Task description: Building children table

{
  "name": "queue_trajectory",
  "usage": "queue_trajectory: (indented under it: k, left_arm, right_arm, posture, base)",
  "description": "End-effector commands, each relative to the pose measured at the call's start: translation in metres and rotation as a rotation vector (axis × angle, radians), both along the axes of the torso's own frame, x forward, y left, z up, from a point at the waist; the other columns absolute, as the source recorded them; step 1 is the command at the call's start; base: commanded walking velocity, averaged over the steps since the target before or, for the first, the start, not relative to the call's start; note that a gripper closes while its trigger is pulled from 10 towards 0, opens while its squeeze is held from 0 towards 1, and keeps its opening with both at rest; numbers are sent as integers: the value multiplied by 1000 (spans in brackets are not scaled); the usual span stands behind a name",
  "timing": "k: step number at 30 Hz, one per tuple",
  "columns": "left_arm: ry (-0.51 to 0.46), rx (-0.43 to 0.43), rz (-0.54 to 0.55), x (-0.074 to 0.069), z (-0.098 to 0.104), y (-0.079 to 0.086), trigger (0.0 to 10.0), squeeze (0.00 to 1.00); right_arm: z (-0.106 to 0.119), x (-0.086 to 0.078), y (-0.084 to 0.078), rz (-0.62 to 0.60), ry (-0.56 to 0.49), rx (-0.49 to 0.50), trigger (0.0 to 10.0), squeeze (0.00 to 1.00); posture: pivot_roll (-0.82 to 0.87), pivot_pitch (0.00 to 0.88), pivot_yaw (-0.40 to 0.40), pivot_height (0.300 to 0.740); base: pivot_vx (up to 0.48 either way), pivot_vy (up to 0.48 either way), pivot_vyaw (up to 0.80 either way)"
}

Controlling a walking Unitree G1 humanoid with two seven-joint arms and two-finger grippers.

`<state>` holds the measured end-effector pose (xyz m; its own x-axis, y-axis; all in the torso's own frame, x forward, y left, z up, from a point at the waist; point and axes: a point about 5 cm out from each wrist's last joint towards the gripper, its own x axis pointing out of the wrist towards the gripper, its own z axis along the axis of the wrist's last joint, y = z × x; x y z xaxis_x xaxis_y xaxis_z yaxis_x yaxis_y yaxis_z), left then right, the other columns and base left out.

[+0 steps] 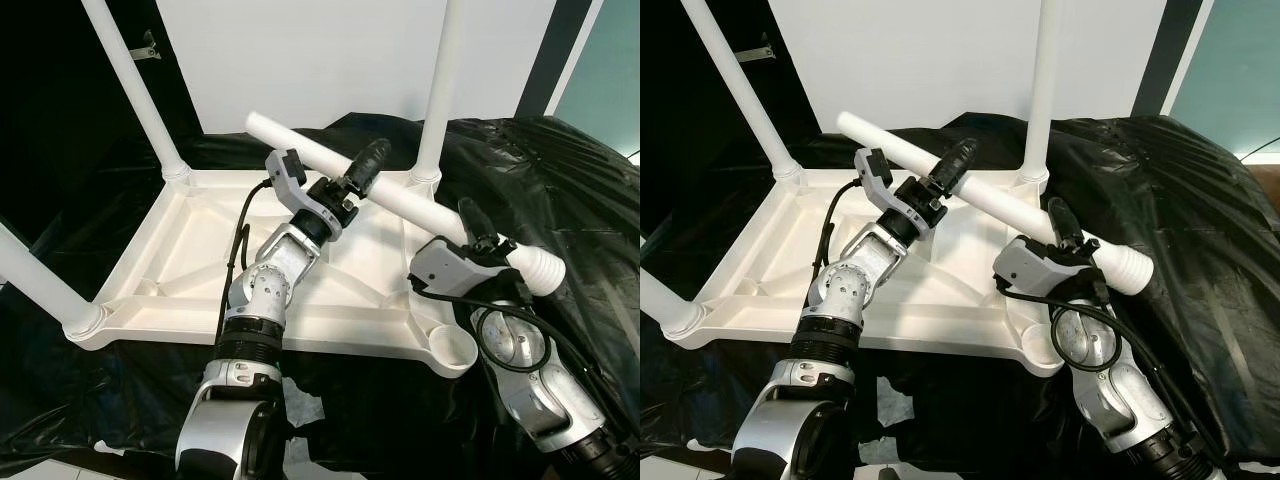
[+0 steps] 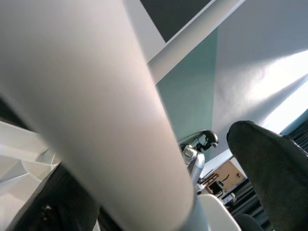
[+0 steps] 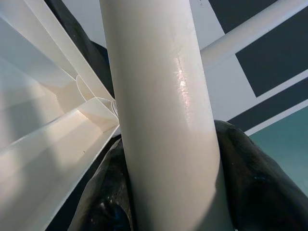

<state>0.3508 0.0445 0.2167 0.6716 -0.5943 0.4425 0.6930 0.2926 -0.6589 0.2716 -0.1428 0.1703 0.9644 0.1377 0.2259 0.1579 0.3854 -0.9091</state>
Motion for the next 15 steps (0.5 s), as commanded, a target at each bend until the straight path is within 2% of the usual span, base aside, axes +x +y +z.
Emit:
queue_trajectory:
  k: [1,2,7,15]
  left_arm:
    - [-20,-35,-16,0,6,-8,3059,0]
    - [-31,-31,-16,-1,7,-8,0,0]
    - [-71,-27,-25,-5,7,-9,0,0]
    - [-81,-45,-34,-7,8,-8,0,0]
  right_arm:
    - [-5,0,2,19,33,8,0,0]
    - [-7,0,1,11,52,19,10000,0]
    - [-10,1,1,1,77,60,10000,0]
    - [-6,4,1,-12,77,110,10000,0]
  posture:
    - [-145,0,61,740]
    - [-144,0,62,740]
    - [-141,0,60,740]
    - [-137,0,57,740]
  base:
    - [0,0,0]
    - [0,0,0]
    - [0,0,0]
    - [0,0,0]
